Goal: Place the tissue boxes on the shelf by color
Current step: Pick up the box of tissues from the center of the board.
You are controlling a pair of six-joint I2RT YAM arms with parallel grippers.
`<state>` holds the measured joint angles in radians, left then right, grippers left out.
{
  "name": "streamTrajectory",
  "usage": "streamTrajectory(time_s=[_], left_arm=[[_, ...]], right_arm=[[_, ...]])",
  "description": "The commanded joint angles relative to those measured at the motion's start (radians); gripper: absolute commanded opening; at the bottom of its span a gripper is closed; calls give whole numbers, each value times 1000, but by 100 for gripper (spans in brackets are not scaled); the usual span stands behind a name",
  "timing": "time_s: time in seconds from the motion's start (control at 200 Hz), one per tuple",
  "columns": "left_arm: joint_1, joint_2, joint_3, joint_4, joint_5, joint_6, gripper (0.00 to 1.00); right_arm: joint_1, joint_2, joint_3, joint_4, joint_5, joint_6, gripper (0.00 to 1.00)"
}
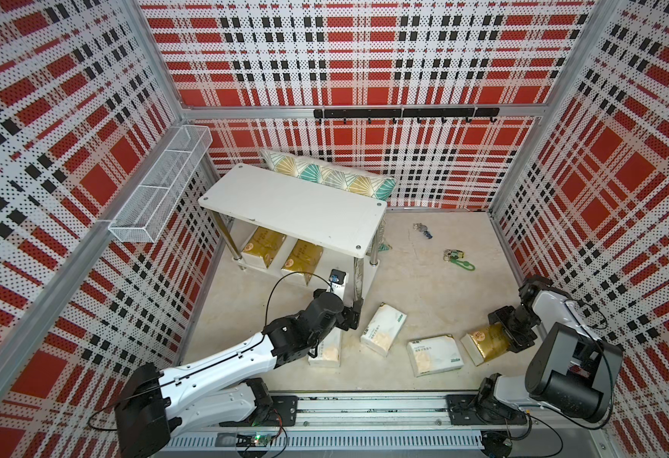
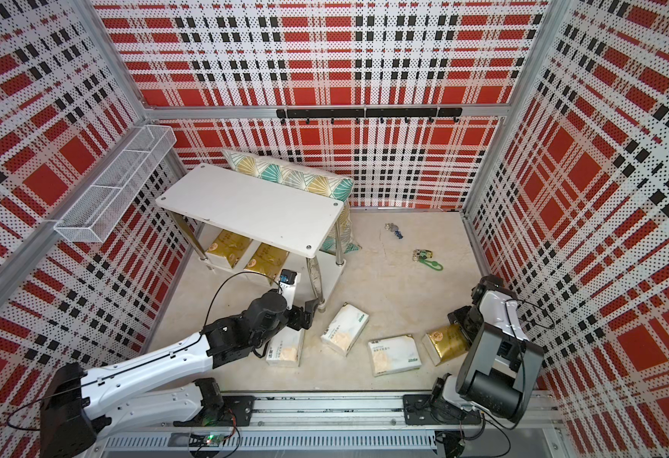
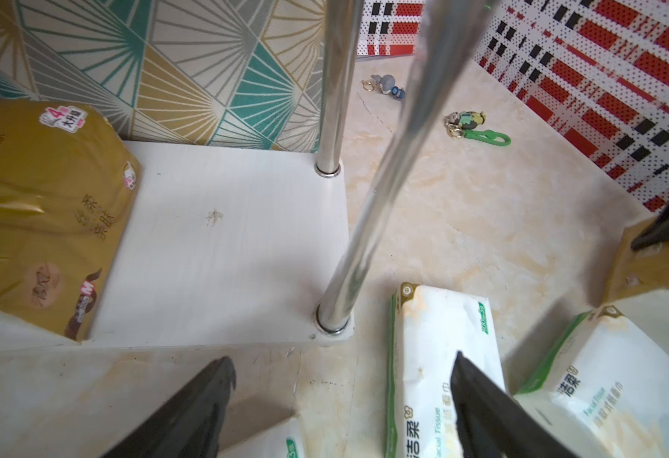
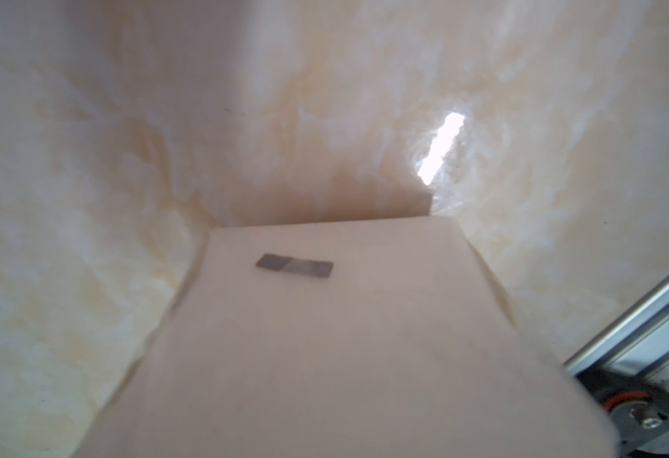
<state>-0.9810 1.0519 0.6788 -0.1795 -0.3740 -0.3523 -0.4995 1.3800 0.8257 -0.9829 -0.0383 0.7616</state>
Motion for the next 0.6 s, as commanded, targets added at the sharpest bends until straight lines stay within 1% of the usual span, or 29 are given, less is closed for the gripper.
streamTrajectory(time_s=[0.0,0.05,0.125,0.271,0.426,0.591], left_arm=[[-46,11,-14,32,51,46,89],[-65,14,-21,39,52,51,90],[-87,4,-31,61,69,74,90],[-98,-12,-53,131,130,129,92],[-98,24,-55,225,184,184,94],[-101,106,-27,350,252,243,96]], right_arm=[[-2,11,72,1,-35,-37,75],[1,14,95,-4,-48,-52,73],[21,21,153,-31,-32,-80,72],[86,50,284,-91,-28,-93,71],[187,78,368,-106,-57,-38,70],[316,109,416,-103,-79,34,70]])
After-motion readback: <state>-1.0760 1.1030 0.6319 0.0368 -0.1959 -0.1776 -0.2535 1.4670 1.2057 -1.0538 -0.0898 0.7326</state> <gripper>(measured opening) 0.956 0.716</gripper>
